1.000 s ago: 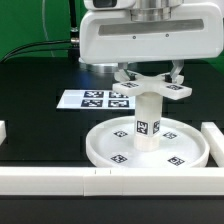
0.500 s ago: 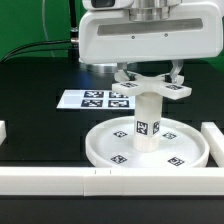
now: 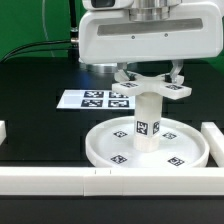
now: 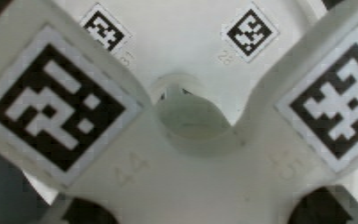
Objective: Assemble round table
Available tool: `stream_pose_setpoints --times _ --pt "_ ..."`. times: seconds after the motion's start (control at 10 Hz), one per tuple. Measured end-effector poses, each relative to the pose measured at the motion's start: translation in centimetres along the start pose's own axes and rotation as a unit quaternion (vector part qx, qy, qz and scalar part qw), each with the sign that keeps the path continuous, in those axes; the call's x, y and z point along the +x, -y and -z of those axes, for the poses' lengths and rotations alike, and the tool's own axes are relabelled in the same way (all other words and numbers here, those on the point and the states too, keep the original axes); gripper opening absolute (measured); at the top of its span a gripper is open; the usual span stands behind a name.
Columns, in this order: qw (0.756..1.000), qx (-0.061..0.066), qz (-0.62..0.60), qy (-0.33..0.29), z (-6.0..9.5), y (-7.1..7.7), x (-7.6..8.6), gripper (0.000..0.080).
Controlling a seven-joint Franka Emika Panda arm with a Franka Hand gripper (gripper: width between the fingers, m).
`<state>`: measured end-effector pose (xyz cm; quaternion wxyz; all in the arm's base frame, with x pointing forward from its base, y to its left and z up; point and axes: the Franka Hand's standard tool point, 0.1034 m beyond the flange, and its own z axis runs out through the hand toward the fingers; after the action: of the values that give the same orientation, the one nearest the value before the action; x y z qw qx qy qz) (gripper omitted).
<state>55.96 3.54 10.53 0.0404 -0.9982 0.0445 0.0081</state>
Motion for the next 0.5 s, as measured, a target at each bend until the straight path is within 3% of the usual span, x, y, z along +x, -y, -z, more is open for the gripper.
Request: stream_pose_setpoints --times 0.5 --pt "1.000 0.000 -0.009 0.000 0.00 0.00 0.00 0.0451"
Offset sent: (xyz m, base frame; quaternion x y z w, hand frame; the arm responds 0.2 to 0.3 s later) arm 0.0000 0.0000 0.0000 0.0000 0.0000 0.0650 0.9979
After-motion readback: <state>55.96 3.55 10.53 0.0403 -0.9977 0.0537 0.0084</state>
